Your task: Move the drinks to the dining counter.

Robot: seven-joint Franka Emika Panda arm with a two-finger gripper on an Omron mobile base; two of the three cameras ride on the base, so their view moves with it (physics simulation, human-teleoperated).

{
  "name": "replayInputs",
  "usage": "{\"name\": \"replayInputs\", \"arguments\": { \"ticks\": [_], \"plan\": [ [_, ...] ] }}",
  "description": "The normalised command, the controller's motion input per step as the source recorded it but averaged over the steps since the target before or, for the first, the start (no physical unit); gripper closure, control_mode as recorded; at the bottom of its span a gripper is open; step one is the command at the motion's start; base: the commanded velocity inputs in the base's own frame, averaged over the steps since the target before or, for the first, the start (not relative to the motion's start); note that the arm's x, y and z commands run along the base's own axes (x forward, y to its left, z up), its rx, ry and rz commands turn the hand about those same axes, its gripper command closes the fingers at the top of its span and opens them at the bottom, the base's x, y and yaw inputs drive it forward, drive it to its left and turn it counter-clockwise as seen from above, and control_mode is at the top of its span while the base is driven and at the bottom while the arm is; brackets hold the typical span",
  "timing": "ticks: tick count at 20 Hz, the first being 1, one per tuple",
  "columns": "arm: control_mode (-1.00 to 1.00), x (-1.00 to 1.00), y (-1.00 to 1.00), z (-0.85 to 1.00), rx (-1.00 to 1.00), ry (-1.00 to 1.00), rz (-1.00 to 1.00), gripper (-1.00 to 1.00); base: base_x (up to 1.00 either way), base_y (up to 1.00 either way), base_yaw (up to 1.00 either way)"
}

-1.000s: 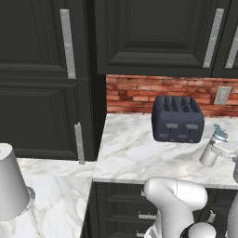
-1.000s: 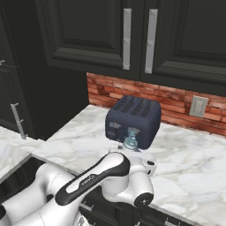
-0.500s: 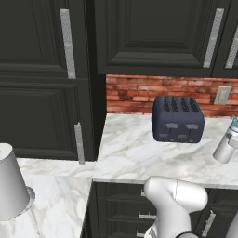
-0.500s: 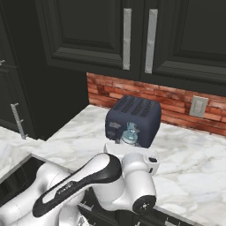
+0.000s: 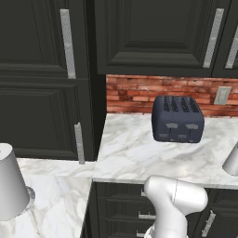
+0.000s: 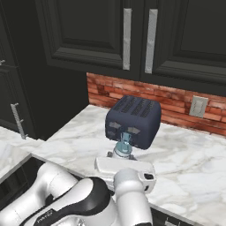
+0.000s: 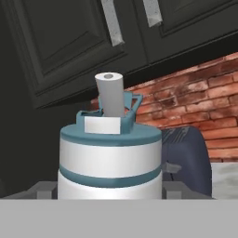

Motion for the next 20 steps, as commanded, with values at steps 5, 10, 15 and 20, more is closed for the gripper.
{"name": "replayInputs", "arguments": {
  "ticks": [5,10,15,20],
  "plan": [
    [-1.00,-0.13,0.54,0.23,0.00,0.00,0.00,1.00,0.00,0.00,0.00],
    [-1.00,-0.21,0.56,0.25,0.00,-0.06,0.00,1.00,0.00,0.00,0.00],
    [-1.00,-0.40,0.31,0.20,-0.02,-0.10,0.00,1.00,0.00,0.00,0.00],
    [-1.00,-0.36,0.11,0.43,-0.03,-0.16,0.00,1.00,0.00,0.00,0.00]
  ]
}}
